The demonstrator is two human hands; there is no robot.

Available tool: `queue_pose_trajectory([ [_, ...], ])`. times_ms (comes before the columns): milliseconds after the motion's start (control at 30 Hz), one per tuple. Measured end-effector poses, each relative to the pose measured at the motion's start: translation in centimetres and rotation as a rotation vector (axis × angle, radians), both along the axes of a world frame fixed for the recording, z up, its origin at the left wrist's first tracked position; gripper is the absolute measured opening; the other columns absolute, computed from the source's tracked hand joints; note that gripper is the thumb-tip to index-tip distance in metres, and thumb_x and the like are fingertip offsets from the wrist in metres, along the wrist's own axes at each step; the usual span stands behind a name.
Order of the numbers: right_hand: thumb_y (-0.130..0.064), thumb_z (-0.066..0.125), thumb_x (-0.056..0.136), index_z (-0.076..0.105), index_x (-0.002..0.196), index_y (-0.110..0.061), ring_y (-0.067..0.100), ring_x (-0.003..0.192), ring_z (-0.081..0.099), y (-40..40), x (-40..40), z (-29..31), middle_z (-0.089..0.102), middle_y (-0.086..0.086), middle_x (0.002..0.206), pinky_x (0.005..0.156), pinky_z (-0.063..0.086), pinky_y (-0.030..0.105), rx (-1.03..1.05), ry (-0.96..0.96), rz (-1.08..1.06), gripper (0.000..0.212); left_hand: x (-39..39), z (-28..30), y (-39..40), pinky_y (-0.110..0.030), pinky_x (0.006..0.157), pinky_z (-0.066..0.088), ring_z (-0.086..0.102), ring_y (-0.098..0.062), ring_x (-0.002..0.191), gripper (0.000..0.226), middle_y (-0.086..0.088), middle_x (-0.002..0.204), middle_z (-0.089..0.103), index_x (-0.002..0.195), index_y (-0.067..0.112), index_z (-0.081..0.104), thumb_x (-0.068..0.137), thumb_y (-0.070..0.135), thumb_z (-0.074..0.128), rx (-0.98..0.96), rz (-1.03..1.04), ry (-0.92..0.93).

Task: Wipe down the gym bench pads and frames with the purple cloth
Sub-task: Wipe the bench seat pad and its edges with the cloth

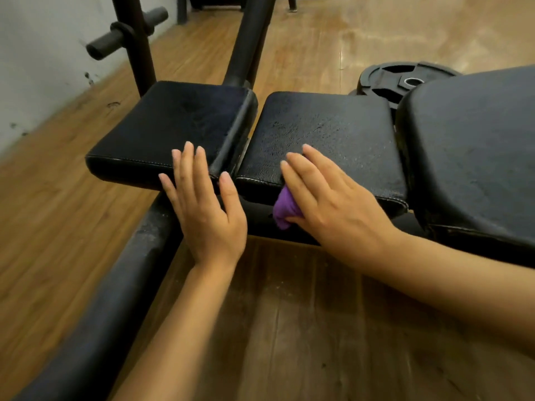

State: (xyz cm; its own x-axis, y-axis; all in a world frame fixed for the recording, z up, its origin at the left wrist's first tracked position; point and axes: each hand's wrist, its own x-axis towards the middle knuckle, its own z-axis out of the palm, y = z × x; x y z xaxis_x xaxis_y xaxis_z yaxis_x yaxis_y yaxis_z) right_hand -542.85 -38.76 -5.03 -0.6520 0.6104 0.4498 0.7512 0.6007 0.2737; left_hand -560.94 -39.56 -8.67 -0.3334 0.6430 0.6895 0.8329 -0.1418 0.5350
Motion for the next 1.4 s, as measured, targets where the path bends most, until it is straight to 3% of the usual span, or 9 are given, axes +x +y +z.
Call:
queue_pose_trajectory([
  [200,-0.03,0.038,0.099,0.038,0.137,0.012,0.045,0.136,0.031,-3.2,9.1,2.5,0.04,0.03,0.141,0.11,0.031,0.051,-0.008,-0.125,-0.115,0.057,6.1,2.1,0.4,-0.05,0.119,0.016,0.041,-0.03,0.136,0.04,-0.017,0.139,0.051,0.13,-0.003,0.053,0.101,0.02,0.04,0.156,-0.367,0.149],
  [400,-0.029,0.051,0.094,0.035,0.139,0.012,0.044,0.137,0.03,-7.5,13.4,4.7,0.035,0.029,0.145,0.108,0.032,0.054,-0.005,-0.113,-0.253,0.063,11.0,2.6,-0.3,-0.049,0.119,0.019,0.046,-0.02,0.133,0.04,-0.008,0.135,0.057,0.131,0.004,0.057,0.097,0.023,0.049,-0.001,-0.53,0.227],
  [500,-0.026,0.057,0.089,0.035,0.139,0.011,0.046,0.136,0.031,-9.5,15.2,3.6,0.034,0.029,0.146,0.106,0.033,0.055,-0.009,-0.123,-0.291,0.066,11.6,2.2,-0.4,-0.046,0.118,0.02,0.047,-0.016,0.132,0.039,-0.003,0.134,0.059,0.128,0.01,0.061,0.098,0.03,0.046,-0.045,-0.508,0.326],
  [633,-0.023,0.056,0.094,0.032,0.139,0.013,0.051,0.133,0.032,-9.9,15.2,1.2,0.034,0.033,0.144,0.108,0.031,0.059,0.058,-0.106,-0.374,0.062,12.2,1.0,-0.5,-0.043,0.111,0.029,0.05,-0.016,0.129,0.038,-0.001,0.132,0.06,0.125,0.012,0.063,0.1,0.03,0.042,0.014,-0.438,0.318],
  [767,-0.023,0.059,0.093,0.045,0.132,0.011,0.05,0.121,0.047,-6.7,11.7,0.1,0.049,0.031,0.132,0.106,0.037,0.055,0.155,-0.059,-0.49,0.053,12.4,0.1,-0.3,-0.043,0.107,0.033,0.052,-0.018,0.127,0.04,-0.002,0.133,0.059,0.127,0.012,0.062,0.101,0.03,0.038,0.089,-0.389,0.391],
  [900,-0.022,0.06,0.09,0.054,0.126,0.008,0.046,0.112,0.056,-4.6,10.4,0.5,0.058,0.025,0.122,0.097,0.047,0.048,0.152,-0.088,-0.473,0.047,11.9,0.1,-0.2,-0.043,0.106,0.033,0.05,-0.02,0.128,0.043,-0.004,0.136,0.057,0.131,0.01,0.058,0.103,0.032,0.034,0.087,-0.387,0.478],
  [1033,-0.022,0.05,0.094,0.046,0.132,0.011,0.047,0.124,0.047,-7.4,13.7,0.7,0.051,0.03,0.13,0.104,0.04,0.049,0.154,-0.003,-0.372,0.051,11.6,0.1,-0.2,-0.042,0.107,0.031,0.048,-0.021,0.129,0.045,-0.006,0.137,0.055,0.133,0.01,0.056,0.103,0.033,0.032,0.077,-0.381,0.523],
  [1200,-0.014,0.06,0.093,0.033,0.139,0.013,0.046,0.138,0.027,-12.7,20.2,0.7,0.034,0.033,0.143,0.114,0.026,0.054,0.181,-0.02,-0.412,0.06,12.1,-0.3,-0.2,-0.042,0.108,0.03,0.048,-0.023,0.128,0.044,-0.007,0.134,0.057,0.131,0.009,0.056,0.102,0.031,0.032,0.103,-0.342,0.482],
  [1400,-0.039,0.046,0.098,0.038,0.133,0.016,0.051,0.134,0.029,-11.7,17.6,0.1,0.04,0.034,0.137,0.112,0.023,0.06,0.183,0.095,-0.553,0.066,13.4,-0.9,-0.2,-0.041,0.111,0.025,0.047,-0.022,0.126,0.04,-0.008,0.13,0.058,0.129,0.009,0.057,0.099,0.027,0.036,0.141,-0.271,0.358],
])
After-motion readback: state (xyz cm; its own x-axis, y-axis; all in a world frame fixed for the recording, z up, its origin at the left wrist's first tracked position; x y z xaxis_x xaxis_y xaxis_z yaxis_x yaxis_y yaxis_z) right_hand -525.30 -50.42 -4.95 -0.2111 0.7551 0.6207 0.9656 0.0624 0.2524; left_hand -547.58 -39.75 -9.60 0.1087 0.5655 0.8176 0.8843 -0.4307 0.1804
